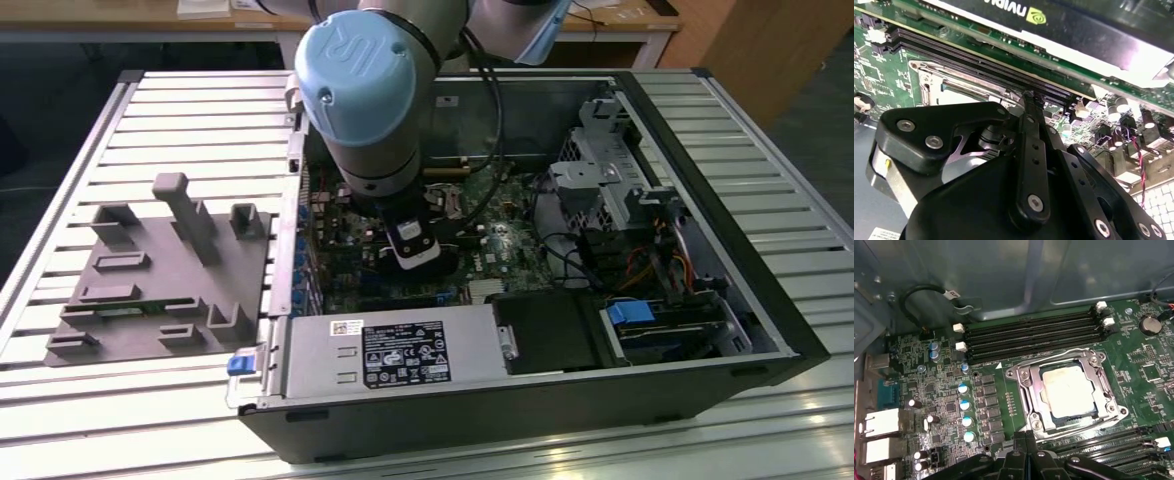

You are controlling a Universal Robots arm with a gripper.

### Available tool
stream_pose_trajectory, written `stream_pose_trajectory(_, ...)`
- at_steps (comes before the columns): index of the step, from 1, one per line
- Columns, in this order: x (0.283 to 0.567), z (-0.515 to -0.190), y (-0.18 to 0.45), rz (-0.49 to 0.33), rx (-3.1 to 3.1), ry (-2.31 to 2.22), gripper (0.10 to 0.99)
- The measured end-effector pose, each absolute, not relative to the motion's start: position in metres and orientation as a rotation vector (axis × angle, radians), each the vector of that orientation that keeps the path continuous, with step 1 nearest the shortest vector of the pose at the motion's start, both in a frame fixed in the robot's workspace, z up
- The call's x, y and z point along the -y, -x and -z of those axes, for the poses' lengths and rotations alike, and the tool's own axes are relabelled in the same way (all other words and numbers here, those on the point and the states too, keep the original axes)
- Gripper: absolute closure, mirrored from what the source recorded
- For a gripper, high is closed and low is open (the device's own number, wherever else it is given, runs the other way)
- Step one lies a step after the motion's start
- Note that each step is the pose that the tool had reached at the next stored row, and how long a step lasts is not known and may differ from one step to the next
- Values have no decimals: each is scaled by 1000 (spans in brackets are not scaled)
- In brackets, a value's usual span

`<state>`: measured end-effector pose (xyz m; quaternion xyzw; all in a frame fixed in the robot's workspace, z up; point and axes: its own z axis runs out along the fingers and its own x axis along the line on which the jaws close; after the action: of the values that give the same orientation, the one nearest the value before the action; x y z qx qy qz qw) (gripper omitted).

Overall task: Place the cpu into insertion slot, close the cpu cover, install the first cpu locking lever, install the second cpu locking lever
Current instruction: 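Install the second cpu locking lever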

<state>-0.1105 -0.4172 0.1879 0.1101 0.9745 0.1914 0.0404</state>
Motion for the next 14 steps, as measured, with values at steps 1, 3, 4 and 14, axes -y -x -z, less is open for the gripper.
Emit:
stream_pose_trajectory(1, 417, -188, 110, -587, -2985, -337, 984)
stream_pose_trajectory(3, 416, -187, 110, -589, -2985, -337, 984)
stream_pose_trajectory(4, 416, -187, 110, -590, -2985, -338, 984)
stream_pose_trajectory(14, 415, -182, 110, -591, -2985, -338, 984)
